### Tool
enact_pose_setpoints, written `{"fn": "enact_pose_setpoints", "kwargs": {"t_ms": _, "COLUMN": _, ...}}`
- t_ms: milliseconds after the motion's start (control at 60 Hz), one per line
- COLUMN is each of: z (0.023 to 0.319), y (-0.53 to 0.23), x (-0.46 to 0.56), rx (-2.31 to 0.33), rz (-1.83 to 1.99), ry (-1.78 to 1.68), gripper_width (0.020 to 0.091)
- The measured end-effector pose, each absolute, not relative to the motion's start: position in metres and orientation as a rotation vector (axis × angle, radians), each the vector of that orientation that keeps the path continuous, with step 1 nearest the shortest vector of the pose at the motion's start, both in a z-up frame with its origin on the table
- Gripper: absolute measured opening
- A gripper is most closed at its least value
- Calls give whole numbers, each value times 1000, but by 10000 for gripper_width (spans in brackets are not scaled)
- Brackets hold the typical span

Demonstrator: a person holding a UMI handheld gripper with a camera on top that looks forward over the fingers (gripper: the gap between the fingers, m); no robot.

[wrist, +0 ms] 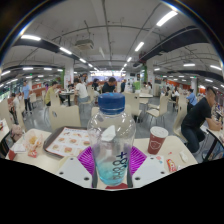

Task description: Pour water

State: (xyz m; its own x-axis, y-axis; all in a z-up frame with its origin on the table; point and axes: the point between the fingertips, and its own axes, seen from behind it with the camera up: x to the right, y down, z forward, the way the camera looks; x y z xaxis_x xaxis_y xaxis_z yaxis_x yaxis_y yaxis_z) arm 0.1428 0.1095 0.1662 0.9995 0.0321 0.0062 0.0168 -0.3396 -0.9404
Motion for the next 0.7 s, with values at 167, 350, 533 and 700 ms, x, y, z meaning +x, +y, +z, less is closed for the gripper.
{"fn": "enact_pose_setpoints", "kwargs": {"t_ms": 167, "z": 98, "y": 104, "x": 156, "rx": -1981, "rz": -16, "ry": -75, "gripper_width": 390}}
{"fn": "enact_pose_setpoints", "kwargs": {"t_ms": 350, "z": 62, "y": 89, "x": 166, "rx": -2007, "rz": 16, "ry": -42, "gripper_width": 399}}
{"fn": "enact_pose_setpoints", "kwargs": {"t_ms": 533, "z": 61, "y": 85, "x": 169, "rx": -1995, "rz": 22, "ry": -13, "gripper_width": 479}}
{"fn": "enact_pose_setpoints", "kwargs": {"t_ms": 700, "z": 53, "y": 75, "x": 172, "rx": -2088, "rz": -4, "ry": 4, "gripper_width": 722}}
